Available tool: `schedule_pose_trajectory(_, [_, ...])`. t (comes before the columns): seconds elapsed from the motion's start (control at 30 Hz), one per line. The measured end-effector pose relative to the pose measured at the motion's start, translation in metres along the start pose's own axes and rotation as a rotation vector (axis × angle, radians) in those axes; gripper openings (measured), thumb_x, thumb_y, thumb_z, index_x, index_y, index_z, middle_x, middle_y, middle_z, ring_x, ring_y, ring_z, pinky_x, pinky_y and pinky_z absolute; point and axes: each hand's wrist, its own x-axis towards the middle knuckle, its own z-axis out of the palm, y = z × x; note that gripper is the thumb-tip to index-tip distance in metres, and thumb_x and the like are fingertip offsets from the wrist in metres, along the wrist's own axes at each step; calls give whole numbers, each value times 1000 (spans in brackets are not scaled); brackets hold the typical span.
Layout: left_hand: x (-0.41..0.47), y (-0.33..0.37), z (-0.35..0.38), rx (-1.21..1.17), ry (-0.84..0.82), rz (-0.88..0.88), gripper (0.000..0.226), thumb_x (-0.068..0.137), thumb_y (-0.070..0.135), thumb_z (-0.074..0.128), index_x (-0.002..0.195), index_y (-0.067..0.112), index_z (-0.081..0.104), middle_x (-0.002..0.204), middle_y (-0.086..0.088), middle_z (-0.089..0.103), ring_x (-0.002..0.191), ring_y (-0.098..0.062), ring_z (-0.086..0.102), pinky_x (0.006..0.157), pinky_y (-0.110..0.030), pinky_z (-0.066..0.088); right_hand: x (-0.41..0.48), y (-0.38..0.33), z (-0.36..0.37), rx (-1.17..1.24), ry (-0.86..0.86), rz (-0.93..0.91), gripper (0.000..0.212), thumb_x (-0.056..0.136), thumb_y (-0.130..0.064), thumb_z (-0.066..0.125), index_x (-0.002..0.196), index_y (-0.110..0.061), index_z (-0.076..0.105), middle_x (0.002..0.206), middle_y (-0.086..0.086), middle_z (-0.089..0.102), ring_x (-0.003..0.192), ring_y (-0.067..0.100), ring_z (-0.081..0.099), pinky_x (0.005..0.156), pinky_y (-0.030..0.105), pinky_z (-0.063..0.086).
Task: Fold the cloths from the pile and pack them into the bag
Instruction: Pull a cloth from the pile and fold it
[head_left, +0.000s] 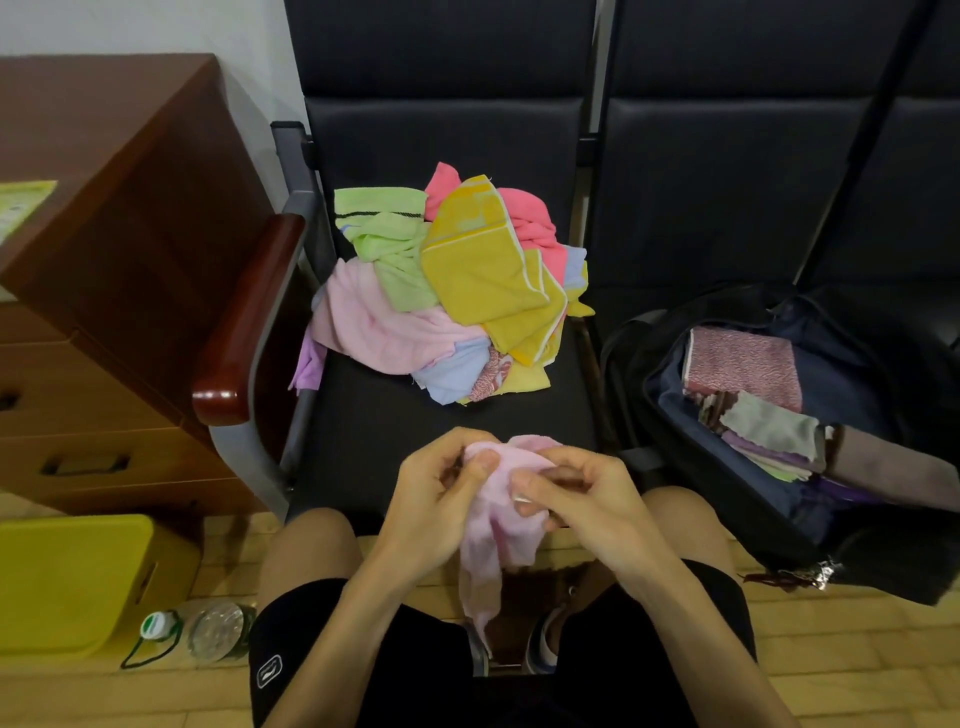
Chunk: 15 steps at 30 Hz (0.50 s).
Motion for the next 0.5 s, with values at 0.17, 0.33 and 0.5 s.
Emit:
schedule_pose_trajectory(0.17, [12,14,-17,-31,-13,37,28,96,-3,55,89,21,68,82,13,70,78,1,62,69,-14,48,17,27,-24,-491,-42,122,12,87,-31,74,85,-19,75,72,1,74,63,12,69,73,44,59])
schedule_pose_trajectory(0.33, [15,9,-31,19,44,30,25,97,1,56,91,22,69,84,11,71,80,-1,62,71,-16,49,21,0,-45,-580,126,-100,19,87,-32,72,81,-14,75,76,10,71,76,33,66,73,50,55])
schedule_pose_trajectory(0.5, [16,8,-40,93,155,79,19,98,11,54,91,24,66,88,8,69,80,1,60,71,-13,47,7,-52,-47,-280,190,-372,12,82,-11,77,90,-16,69,83,16,72,81,39,67,75,57,55])
